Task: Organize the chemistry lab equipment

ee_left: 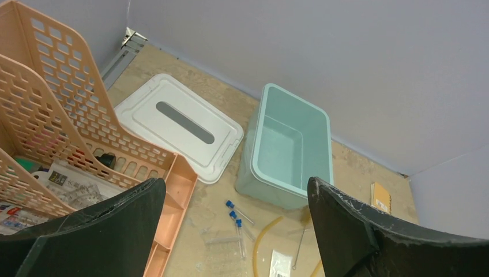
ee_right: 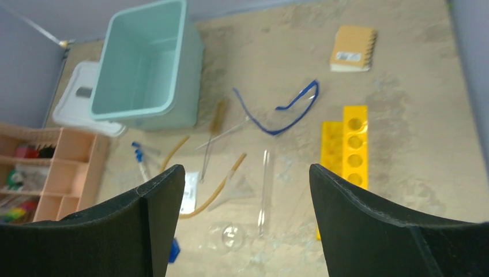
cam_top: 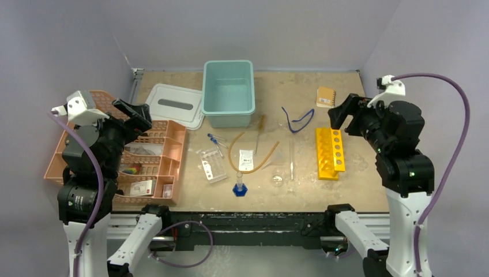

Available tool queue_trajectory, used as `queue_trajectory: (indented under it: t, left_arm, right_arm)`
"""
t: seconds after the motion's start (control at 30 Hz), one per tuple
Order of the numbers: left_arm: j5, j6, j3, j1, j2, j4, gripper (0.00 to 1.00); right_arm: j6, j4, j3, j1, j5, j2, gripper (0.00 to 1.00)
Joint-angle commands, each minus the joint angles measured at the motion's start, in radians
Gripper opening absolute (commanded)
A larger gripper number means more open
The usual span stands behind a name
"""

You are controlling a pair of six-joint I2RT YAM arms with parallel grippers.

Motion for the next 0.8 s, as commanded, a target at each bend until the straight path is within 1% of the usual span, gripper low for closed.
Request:
queue_trajectory:
  t: [0.0,0.1,0.17,0.23,0.3,0.37,0.47,0.57,0.6,0.67,0.77]
  left_arm:
    - [0.013,-0.038,-0.004,-0.015,-0.014,0.049,0.94]
    - [-0.031,-0.065,-0.030,-0.028,-0.020,0.054,0.94]
    - [-0.036,-0.076,-0.059,-0.035,-0.028,0.064,0.97]
    - [0.023,-0.071,-0.104,-0.038,-0.033,0.093,0.98]
    - [0.123,-0.050,-0.157,-0.040,-0.031,0.142,0.99]
    - [0.184,-0.045,-0.214,-0.042,-0.018,0.184,0.99]
    - [0.250,-0.044,-0.291,-0.058,0.012,0.232,0.97]
    - [0.321,-0.076,-0.352,-0.069,0.041,0.285,0.95]
    - [0.332,-0.084,-0.364,-0.070,0.049,0.299,0.94]
    - [0.324,-0.105,-0.375,-0.071,0.071,0.309,0.93]
    - [0.311,-0.123,-0.373,-0.071,0.097,0.306,0.92]
  right_arm:
    - [0.039,-0.064,-0.017,-0.013,-0.180,0.052,0.81]
    - [0.031,-0.081,-0.056,-0.016,-0.255,0.074,0.82]
    - [0.008,-0.082,-0.097,-0.016,-0.274,0.088,0.82]
    - [0.009,-0.076,-0.151,-0.017,-0.297,0.100,0.81]
    - [0.020,-0.064,-0.208,-0.015,-0.314,0.116,0.79]
    - [0.035,-0.050,-0.257,0.000,-0.281,0.136,0.78]
    - [0.070,-0.006,-0.317,0.041,-0.216,0.181,0.76]
    - [0.136,0.033,-0.356,0.130,-0.089,0.265,0.69]
    - [0.166,0.040,-0.366,0.166,-0.033,0.296,0.67]
    - [0.198,0.077,-0.390,0.214,0.010,0.362,0.62]
    - [0.256,0.146,-0.425,0.266,0.100,0.453,0.58]
